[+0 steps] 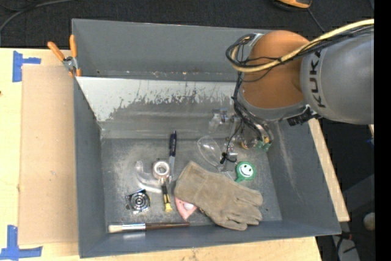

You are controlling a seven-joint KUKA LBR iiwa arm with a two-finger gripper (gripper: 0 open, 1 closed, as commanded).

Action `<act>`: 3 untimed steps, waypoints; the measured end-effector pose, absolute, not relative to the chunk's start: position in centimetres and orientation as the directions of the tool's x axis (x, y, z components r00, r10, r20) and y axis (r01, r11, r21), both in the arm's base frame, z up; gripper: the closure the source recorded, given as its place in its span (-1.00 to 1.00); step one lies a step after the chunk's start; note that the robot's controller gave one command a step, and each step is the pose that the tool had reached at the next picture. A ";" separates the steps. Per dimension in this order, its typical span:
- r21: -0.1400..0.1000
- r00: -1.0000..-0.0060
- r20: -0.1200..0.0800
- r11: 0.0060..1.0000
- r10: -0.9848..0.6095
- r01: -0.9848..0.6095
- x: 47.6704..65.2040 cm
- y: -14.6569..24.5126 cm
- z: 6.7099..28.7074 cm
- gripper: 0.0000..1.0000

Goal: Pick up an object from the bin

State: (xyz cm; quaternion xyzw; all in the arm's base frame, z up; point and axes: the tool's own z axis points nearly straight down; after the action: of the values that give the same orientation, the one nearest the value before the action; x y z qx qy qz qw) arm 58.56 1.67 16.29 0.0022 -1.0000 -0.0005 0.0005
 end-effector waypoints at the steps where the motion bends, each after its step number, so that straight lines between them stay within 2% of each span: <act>1: 0.002 -0.971 0.002 0.971 -0.238 -0.238 52.5 1.5 7.6 -1.00; 2: -0.003 -0.911 -0.010 0.911 -0.412 -0.412 52.5 1.9 14.5 -1.00; 3: 0.005 -0.964 0.007 0.964 -0.267 -0.267 51.9 1.6 7.0 -1.00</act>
Offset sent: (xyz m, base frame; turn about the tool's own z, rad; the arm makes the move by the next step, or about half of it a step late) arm -0.0613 0.0012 -0.0184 -0.4214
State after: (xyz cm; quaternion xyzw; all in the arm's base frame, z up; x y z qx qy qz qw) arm 51.94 1.61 7.01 0.1349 -0.9908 -0.0018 0.0037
